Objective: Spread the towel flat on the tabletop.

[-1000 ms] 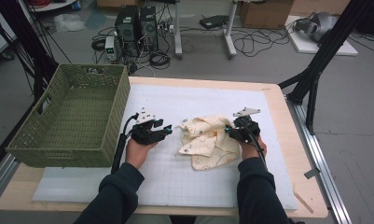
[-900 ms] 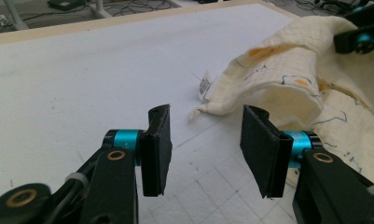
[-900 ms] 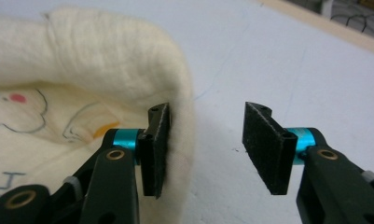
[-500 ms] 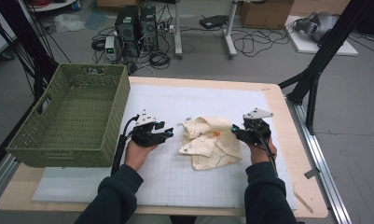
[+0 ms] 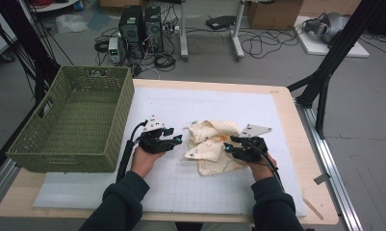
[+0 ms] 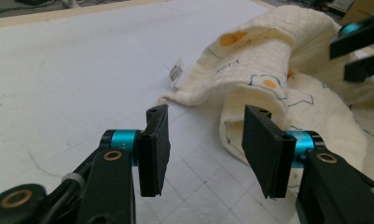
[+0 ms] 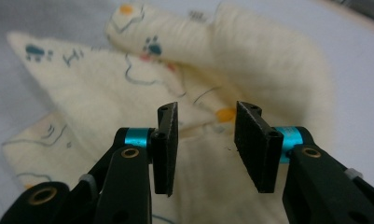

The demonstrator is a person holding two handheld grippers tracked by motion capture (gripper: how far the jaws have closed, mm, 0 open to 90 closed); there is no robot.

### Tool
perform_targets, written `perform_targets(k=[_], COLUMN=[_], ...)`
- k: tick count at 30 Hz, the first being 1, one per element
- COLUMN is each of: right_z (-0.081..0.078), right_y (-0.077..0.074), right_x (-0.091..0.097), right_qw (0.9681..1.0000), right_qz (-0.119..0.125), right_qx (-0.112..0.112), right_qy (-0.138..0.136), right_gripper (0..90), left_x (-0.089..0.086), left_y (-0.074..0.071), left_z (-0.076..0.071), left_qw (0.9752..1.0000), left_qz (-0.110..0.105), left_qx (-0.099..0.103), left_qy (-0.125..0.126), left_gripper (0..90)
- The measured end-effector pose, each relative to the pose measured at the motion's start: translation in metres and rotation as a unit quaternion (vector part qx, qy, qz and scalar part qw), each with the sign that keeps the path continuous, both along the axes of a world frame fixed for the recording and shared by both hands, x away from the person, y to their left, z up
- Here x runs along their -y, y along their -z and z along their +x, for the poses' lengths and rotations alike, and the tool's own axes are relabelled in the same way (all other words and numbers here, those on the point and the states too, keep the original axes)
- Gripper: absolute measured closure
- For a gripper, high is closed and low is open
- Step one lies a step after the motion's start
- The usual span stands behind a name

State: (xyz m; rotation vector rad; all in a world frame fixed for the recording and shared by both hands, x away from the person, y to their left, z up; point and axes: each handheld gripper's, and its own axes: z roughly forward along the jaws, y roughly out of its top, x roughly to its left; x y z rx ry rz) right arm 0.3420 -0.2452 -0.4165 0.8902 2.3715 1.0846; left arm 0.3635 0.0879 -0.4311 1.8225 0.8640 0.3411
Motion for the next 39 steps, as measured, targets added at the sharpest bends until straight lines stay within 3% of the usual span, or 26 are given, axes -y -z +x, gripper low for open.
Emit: perform_targets(k=[2,3,5,6,7,8,10,11,12,14,16,17,18,20,22,24,26,29,31,32,33,34,36,37,39], right_z=[0.002,0.003,0.003,-0.001,-0.001,-0.004,-0.006,-0.007,-0.008,-0.008,-0.006,-0.005,-0.005,-0.006,-0.012,-0.017,-0.021,-0.025,-0.027,-0.027,-0.027,-0.027,-0.028,-0.028,-0.028], right_y=[0.009,0.012,0.016,0.010,0.010,0.003,0.000,-0.004,-0.006,-0.006,-0.005,-0.002,0.002,0.002,0.000,-0.004,-0.007,-0.007,-0.006,-0.003,-0.003,-0.002,0.003,0.006,0.012], right_x=[-0.006,-0.009,-0.008,-0.002,-0.002,0.008,0.015,0.025,0.041,0.047,0.062,0.069,0.074,0.075,0.075,0.073,0.066,0.054,0.047,0.039,0.039,0.037,0.030,0.026,0.021], right_qw=[0.9997,0.9991,0.9981,0.9988,0.9988,0.9989,0.9984,0.9973,0.9937,0.9919,0.9868,0.9847,0.9810,0.9807,0.9817,0.9853,0.9886,0.9928,0.9952,0.9972,0.9972,0.9977,0.9986,0.9992,0.9996], right_qz=[-0.021,-0.040,-0.057,-0.048,-0.048,-0.037,-0.032,-0.030,-0.034,-0.033,-0.040,-0.045,-0.063,-0.060,-0.046,-0.020,-0.008,0.001,0.007,0.010,0.010,0.010,0.007,0.007,0.007], right_qx=[-0.009,-0.016,-0.024,-0.008,-0.008,0.007,0.012,0.021,0.029,0.029,0.026,0.013,0.008,0.008,0.020,0.034,0.042,0.042,0.036,0.027,0.027,0.024,0.015,0.005,-0.008], right_qy=[-0.006,-0.007,-0.006,0.008,0.008,0.029,0.044,0.064,0.103,0.119,0.155,0.168,0.183,0.186,0.184,0.167,0.144,0.112,0.091,0.069,0.069,0.062,0.050,0.039,0.024], right_gripper=[59.5,64.3,83.4,86.4,86.4,86.6,86.7,86.6,86.7,86.7,86.7,86.4,78.7,74.5,69.4,65.2,62.3,59.5,59.3,58.8,58.8,58.4,57.1,56.6,54.7], left_x=[0.001,0.003,0.005,0.007,0.008,0.010,0.015,0.016,0.022,0.026,0.033,0.036,0.039,0.044,0.050,0.054,0.058,0.067,0.075,0.079,0.080,0.081,0.078,0.075,0.068], left_y=[0.001,0.002,0.002,0.002,0.003,0.003,0.005,0.005,0.007,0.007,0.007,0.008,0.008,0.008,0.010,0.012,0.014,0.016,0.018,0.019,0.019,0.018,0.017,0.016,0.014], left_z=[0.000,0.000,-0.001,-0.001,-0.002,-0.002,-0.002,-0.002,-0.003,-0.004,-0.005,-0.006,-0.006,-0.008,-0.009,-0.009,-0.009,-0.011,-0.013,-0.015,-0.016,-0.017,-0.016,-0.015,-0.013], left_qw=[1.0000,0.9999,0.9999,0.9998,0.9998,0.9997,0.9994,0.9992,0.9988,0.9987,0.9981,0.9976,0.9969,0.9963,0.9962,0.9962,0.9955,0.9939,0.9917,0.9901,0.9889,0.9873,0.9856,0.9860,0.9875], left_qz=[-0.002,-0.003,-0.002,-0.002,-0.004,-0.004,-0.005,-0.005,-0.010,-0.009,-0.010,-0.012,-0.014,-0.009,0.005,0.034,0.042,0.060,0.084,0.106,0.119,0.130,0.136,0.135,0.130], left_qx=[-0.007,-0.010,-0.013,-0.014,-0.016,-0.019,-0.025,-0.030,-0.036,-0.038,-0.045,-0.050,-0.057,-0.058,-0.057,-0.052,-0.058,-0.057,-0.053,-0.036,-0.026,-0.015,-0.009,-0.010,-0.017], left_qy=[0.004,0.006,0.010,0.013,0.013,0.016,0.022,0.025,0.030,0.033,0.041,0.047,0.053,0.063,0.066,0.060,0.062,0.074,0.082,0.084,0.085,0.090,0.100,0.097,0.088], left_gripper=[49.6,48.7,48.2,47.7,47.7,47.4,46.9,46.7,45.0,44.8,43.3,43.0,42.9,42.9,42.5,39.2,38.3,38.4,39.4,44.6,44.6,50.8,75.6,85.0,86.8])
